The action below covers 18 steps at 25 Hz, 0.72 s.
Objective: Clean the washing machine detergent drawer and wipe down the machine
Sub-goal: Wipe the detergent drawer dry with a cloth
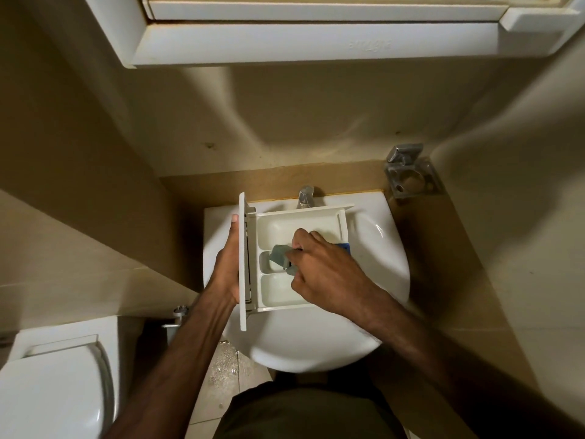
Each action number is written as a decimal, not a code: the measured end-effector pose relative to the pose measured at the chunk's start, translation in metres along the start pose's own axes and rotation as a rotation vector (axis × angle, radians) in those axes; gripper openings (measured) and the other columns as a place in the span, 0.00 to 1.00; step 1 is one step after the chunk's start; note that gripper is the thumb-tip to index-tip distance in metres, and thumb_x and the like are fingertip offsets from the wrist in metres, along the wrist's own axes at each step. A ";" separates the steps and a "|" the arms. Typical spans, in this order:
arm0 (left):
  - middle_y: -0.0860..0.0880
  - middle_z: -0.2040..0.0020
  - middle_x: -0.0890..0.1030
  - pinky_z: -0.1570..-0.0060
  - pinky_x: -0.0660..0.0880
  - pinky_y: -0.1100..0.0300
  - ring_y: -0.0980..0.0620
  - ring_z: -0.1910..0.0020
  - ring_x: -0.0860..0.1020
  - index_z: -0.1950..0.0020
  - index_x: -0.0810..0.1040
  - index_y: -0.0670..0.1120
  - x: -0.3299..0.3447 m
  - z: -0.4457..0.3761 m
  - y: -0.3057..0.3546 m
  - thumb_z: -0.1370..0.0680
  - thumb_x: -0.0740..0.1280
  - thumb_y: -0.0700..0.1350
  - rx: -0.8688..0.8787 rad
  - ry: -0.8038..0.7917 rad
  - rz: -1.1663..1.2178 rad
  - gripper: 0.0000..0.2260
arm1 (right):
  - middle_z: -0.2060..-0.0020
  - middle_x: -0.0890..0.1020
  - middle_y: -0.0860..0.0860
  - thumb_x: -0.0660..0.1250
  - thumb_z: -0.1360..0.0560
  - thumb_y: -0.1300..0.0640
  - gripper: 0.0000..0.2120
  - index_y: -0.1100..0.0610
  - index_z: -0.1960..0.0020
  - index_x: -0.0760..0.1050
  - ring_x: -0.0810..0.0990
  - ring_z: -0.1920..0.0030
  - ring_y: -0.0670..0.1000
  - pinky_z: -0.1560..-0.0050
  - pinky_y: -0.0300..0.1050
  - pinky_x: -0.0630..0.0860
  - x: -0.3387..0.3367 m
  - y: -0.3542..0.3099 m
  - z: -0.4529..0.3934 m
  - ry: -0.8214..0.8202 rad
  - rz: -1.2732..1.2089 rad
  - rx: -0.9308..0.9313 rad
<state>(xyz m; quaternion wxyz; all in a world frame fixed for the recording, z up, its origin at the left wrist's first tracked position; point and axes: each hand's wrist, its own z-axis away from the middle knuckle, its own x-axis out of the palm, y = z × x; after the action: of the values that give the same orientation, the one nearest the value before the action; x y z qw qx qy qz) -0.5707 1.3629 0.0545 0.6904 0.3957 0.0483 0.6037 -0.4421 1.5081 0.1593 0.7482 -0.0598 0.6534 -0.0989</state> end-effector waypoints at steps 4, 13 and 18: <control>0.38 0.34 0.82 0.35 0.76 0.34 0.35 0.37 0.82 0.30 0.81 0.50 -0.002 0.000 0.001 0.27 0.63 0.77 -0.026 -0.009 0.009 0.38 | 0.47 0.81 0.51 0.66 0.25 0.66 0.14 0.56 0.40 0.76 0.83 0.53 0.57 0.57 0.51 0.79 -0.002 0.008 -0.002 0.090 -0.122 0.131; 0.43 0.47 0.87 0.55 0.84 0.49 0.41 0.48 0.86 0.37 0.84 0.50 0.008 0.002 0.005 0.19 0.56 0.71 0.066 0.010 -0.011 0.30 | 0.78 0.76 0.51 0.83 0.55 0.69 0.19 0.55 0.74 0.77 0.75 0.81 0.52 0.74 0.36 0.56 0.018 -0.026 -0.019 0.182 0.086 0.267; 0.39 0.36 0.83 0.34 0.77 0.38 0.37 0.38 0.83 0.35 0.84 0.52 0.012 0.000 -0.002 0.27 0.64 0.77 0.074 0.091 -0.059 0.35 | 0.56 0.86 0.55 0.67 0.21 0.64 0.07 0.56 0.52 0.83 0.85 0.54 0.57 0.61 0.44 0.68 0.031 -0.036 -0.029 0.098 -0.108 0.424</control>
<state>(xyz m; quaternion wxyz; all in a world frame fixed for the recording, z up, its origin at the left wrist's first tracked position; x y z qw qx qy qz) -0.5663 1.3739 0.0585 0.6898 0.3917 0.1137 0.5982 -0.4699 1.4669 0.1333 0.7048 0.0689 0.6496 -0.2767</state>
